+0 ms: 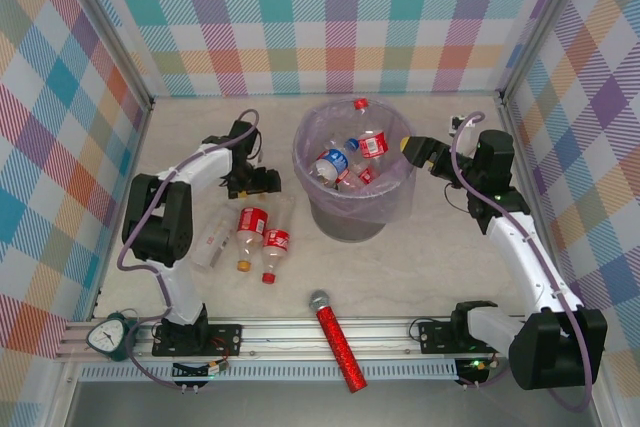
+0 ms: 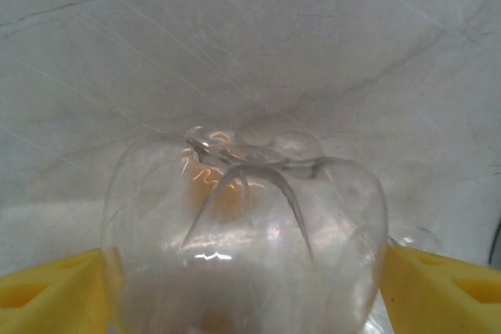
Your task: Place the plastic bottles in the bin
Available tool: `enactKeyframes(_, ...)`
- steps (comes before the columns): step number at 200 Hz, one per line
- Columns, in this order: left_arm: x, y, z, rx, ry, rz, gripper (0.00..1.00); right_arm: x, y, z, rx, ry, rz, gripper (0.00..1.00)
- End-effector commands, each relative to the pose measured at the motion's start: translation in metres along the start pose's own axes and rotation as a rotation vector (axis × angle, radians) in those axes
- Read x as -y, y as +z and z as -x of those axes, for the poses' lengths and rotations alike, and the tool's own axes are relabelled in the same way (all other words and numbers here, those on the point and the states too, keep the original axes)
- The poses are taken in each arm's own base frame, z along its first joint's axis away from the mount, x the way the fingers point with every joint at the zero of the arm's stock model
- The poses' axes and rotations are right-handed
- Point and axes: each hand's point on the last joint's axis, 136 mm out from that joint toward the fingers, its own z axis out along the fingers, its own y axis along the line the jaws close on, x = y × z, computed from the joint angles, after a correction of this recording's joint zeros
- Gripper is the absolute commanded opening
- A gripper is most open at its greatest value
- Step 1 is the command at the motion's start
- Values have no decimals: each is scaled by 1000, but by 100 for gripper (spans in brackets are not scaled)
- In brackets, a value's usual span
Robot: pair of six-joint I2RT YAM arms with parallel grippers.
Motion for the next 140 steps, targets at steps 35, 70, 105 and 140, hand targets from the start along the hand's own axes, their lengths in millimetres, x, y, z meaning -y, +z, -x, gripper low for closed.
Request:
enactKeyframes(35, 1, 2, 20, 35, 8, 3, 75, -4, 1, 6, 9, -33, 4, 83)
enactKeyframes(70, 4, -13, 30, 73, 16, 1, 67, -5, 0, 7, 11, -33, 5, 83)
enactKeyframes(105, 11, -47, 44, 149, 32, -9, 66, -7, -1, 7, 15, -30, 11, 83)
enactKeyframes(140, 20, -120, 66, 339, 34, -21, 64, -9, -2, 7, 20, -30, 17, 83)
